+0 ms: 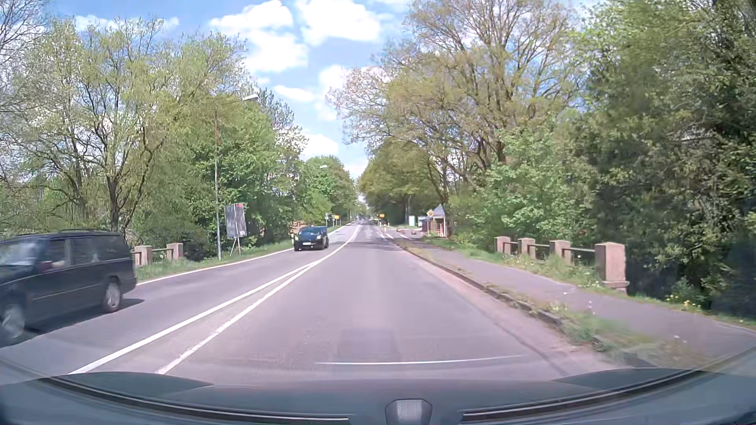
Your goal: Follow the waypoints while adhering to traffic rules and regulations
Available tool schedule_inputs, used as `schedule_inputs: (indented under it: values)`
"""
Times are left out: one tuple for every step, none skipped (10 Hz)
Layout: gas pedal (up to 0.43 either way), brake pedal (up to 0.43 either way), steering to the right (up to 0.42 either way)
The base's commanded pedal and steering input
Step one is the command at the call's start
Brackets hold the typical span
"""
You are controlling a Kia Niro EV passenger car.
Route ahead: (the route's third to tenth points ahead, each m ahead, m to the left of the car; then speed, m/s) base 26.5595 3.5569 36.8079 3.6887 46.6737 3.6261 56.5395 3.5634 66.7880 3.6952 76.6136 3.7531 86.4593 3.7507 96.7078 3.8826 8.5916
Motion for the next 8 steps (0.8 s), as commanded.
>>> schedule_inputs:
  values:
    - [0.130, 0.000, 0.005]
    - [0.130, 0.000, 0.005]
    - [0.138, 0.000, 0.005]
    - [0.138, 0.000, 0.003]
    - [0.138, 0.000, 0.002]
    - [0.138, 0.000, -0.001]
    - [0.138, 0.000, -0.006]
    - [0.138, 0.000, -0.010]
